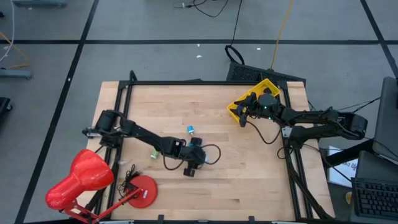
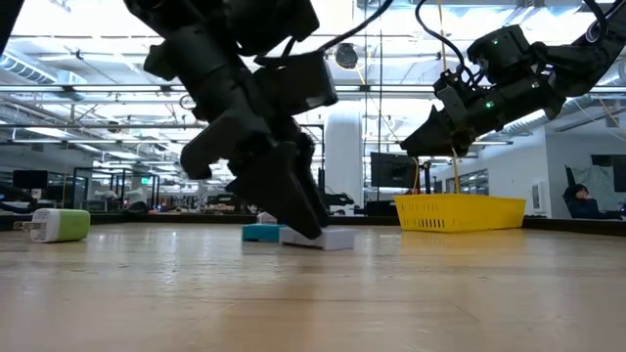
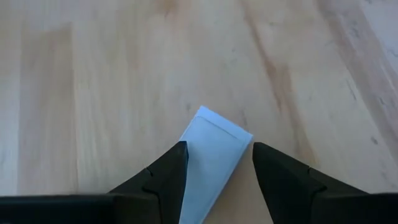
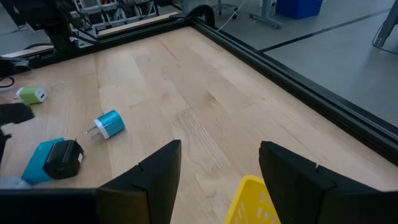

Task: Pick & Place Office items
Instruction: Put the white digital clock into the bottom yellow basket

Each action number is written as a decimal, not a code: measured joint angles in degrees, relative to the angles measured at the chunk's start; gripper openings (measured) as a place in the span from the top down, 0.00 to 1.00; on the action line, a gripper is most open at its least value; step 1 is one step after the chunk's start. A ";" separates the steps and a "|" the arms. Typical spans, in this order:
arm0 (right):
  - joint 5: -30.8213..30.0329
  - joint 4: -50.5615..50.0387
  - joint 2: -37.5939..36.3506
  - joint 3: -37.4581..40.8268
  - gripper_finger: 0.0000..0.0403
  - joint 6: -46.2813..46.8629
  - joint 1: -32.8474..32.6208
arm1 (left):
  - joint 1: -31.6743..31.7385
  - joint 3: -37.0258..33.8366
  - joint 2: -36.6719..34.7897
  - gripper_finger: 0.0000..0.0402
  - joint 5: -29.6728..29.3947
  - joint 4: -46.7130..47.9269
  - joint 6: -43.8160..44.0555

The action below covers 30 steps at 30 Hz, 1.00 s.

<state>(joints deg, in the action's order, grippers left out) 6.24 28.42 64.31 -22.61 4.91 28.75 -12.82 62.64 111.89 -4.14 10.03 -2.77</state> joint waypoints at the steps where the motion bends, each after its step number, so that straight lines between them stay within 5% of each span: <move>1: 0.00 -0.02 0.00 0.00 0.49 0.00 0.00 | 0.21 -0.01 0.00 0.54 0.52 1.10 2.03; 11: 0.02 0.00 0.00 0.00 0.49 0.00 0.00 | 0.61 -0.15 -0.50 0.54 4.86 2.88 14.57; 16: 0.02 0.00 0.00 0.00 0.48 0.00 0.00 | 0.05 -0.34 -2.35 0.53 4.94 3.20 11.07; 23: 0.03 0.04 0.00 0.00 0.49 0.00 -0.02 | -0.81 -0.07 -2.83 0.42 -1.86 3.58 11.39; 30: 0.04 0.01 0.00 0.00 0.49 0.00 -0.02 | -1.35 -0.19 -2.71 0.30 -12.44 2.01 -2.16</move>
<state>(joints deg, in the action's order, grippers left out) 6.28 28.44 64.31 -22.61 4.91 28.73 -14.16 62.46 109.18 -16.58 12.04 -4.93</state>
